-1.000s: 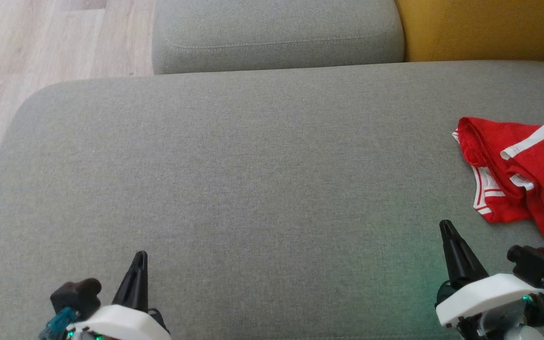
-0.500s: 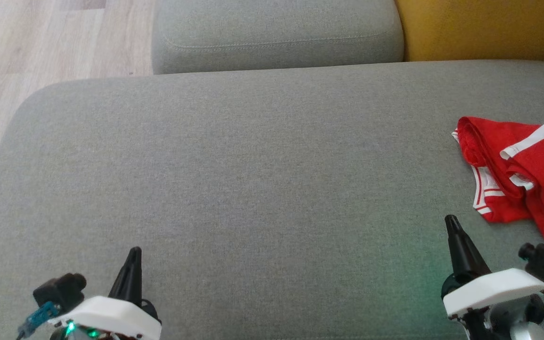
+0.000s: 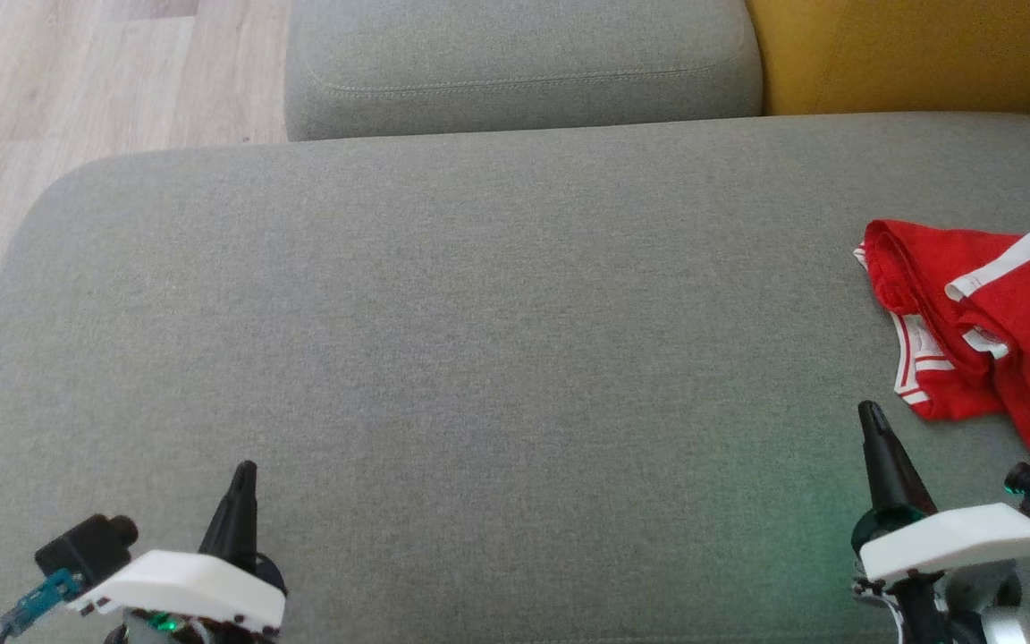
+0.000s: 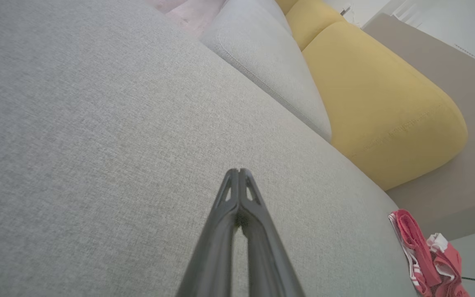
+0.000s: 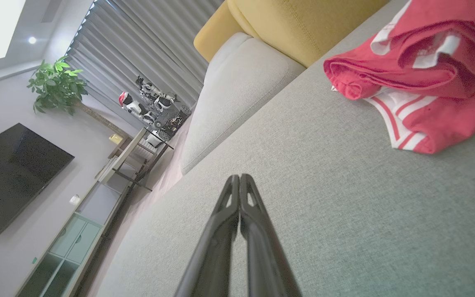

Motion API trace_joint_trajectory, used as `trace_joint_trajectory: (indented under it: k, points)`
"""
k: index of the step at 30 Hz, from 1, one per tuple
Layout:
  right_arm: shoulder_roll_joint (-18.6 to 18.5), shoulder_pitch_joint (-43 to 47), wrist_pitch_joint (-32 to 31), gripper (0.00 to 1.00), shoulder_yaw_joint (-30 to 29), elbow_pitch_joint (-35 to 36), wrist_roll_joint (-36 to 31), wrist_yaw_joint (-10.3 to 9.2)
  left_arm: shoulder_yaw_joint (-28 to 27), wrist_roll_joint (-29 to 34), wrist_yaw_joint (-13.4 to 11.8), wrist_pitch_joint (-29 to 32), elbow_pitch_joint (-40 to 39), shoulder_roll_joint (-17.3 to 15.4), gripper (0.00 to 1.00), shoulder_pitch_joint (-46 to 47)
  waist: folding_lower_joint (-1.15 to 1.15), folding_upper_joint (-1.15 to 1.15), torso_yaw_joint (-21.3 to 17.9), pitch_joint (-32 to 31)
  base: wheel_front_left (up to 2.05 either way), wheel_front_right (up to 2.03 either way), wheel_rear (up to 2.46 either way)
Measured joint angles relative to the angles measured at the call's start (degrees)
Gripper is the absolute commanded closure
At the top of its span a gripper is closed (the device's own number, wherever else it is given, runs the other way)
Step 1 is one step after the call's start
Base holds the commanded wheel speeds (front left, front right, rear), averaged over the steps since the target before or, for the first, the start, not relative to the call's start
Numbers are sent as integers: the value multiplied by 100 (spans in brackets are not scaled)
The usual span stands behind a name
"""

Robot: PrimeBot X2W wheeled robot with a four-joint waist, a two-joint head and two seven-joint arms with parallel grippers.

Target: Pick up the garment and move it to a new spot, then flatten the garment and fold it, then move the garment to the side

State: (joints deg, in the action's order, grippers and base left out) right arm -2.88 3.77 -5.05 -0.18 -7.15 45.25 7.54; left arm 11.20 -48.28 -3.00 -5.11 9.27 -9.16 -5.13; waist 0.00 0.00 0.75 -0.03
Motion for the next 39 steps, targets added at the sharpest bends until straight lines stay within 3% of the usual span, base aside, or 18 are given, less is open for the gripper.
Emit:
trace_joint_trajectory:
  k: [39]
  points:
    - [-33,-363,0,100,-257,-444,2537,0,-677,-2387,522,504,326,255,100,437,0,0,-40,11,0,0,0]
